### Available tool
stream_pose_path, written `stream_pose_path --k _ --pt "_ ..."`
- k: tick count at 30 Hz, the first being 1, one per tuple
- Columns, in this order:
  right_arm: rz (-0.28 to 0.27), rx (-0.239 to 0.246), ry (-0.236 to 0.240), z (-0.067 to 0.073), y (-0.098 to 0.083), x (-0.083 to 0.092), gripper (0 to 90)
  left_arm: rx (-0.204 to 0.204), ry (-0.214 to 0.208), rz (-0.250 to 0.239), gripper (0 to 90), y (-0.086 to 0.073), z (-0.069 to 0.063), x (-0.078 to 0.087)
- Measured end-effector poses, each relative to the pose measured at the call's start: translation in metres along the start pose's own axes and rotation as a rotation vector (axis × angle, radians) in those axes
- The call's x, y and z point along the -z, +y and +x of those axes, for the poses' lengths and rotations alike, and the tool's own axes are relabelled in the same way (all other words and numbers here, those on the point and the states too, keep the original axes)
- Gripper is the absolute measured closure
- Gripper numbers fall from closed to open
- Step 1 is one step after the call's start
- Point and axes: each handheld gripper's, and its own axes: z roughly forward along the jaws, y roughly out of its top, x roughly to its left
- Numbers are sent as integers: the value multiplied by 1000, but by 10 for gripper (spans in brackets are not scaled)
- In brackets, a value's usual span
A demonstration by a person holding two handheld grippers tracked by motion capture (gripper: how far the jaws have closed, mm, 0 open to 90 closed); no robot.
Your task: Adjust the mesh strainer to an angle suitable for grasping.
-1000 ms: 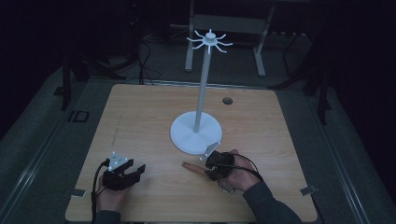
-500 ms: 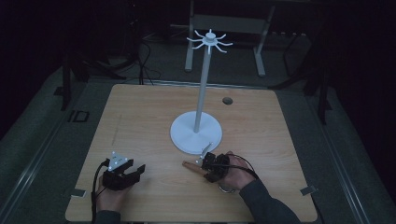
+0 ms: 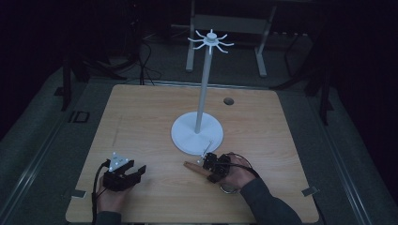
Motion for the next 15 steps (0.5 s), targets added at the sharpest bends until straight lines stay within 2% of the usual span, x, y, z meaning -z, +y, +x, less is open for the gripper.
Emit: stream_pose_path --k 6,15 --pt "10 2 -5 -1 0 0 687 1 -1 -1 448 0 0 0" --pt "-25 2 -49 1 -3 1 694 4 0 -1 448 0 0 -1"
